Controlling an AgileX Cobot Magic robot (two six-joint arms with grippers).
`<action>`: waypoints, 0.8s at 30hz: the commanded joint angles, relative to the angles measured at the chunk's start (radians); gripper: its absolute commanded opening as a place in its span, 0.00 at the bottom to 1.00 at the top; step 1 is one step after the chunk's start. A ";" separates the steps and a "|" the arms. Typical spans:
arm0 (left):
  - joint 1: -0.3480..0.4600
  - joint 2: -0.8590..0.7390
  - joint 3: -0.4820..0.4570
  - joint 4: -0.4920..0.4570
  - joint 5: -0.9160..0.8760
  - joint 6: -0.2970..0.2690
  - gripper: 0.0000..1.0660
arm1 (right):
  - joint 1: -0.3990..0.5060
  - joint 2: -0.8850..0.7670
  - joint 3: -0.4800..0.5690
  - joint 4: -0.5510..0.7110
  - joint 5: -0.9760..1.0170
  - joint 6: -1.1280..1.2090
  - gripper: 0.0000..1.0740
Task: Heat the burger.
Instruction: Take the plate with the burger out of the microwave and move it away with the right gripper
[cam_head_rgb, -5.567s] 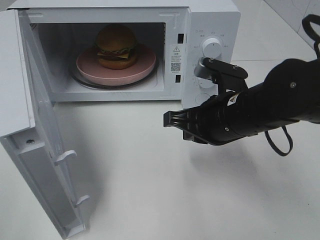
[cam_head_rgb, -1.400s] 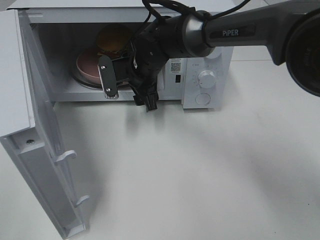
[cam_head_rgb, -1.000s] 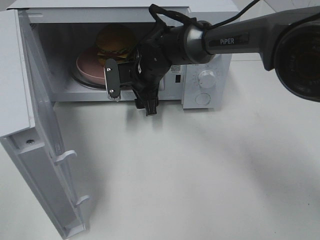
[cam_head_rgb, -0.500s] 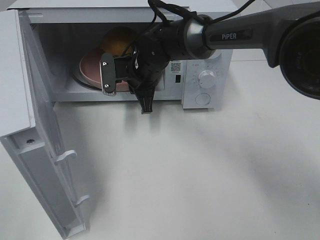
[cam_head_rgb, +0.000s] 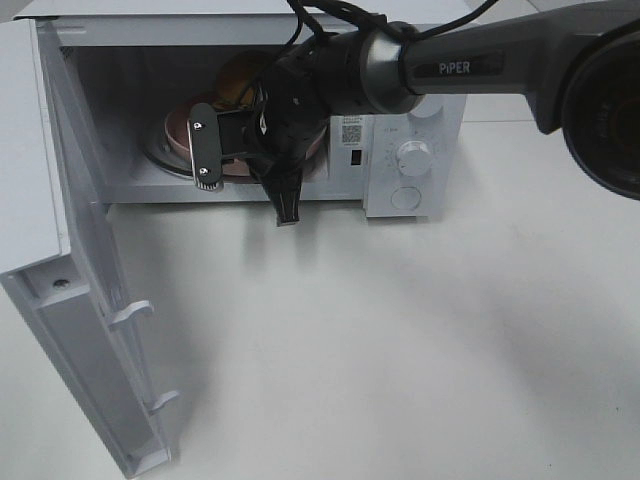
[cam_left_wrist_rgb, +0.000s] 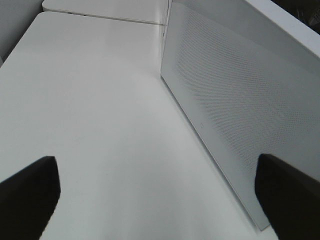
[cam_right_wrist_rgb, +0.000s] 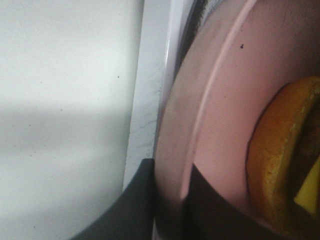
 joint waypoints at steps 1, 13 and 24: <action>0.000 -0.007 0.004 -0.004 -0.008 -0.001 0.92 | 0.011 -0.019 0.005 0.020 0.062 0.019 0.00; 0.000 -0.007 0.004 -0.004 -0.008 -0.001 0.92 | 0.033 -0.147 0.135 -0.032 -0.045 0.019 0.00; 0.000 -0.007 0.004 -0.004 -0.008 -0.001 0.92 | 0.045 -0.251 0.348 -0.115 -0.208 0.019 0.00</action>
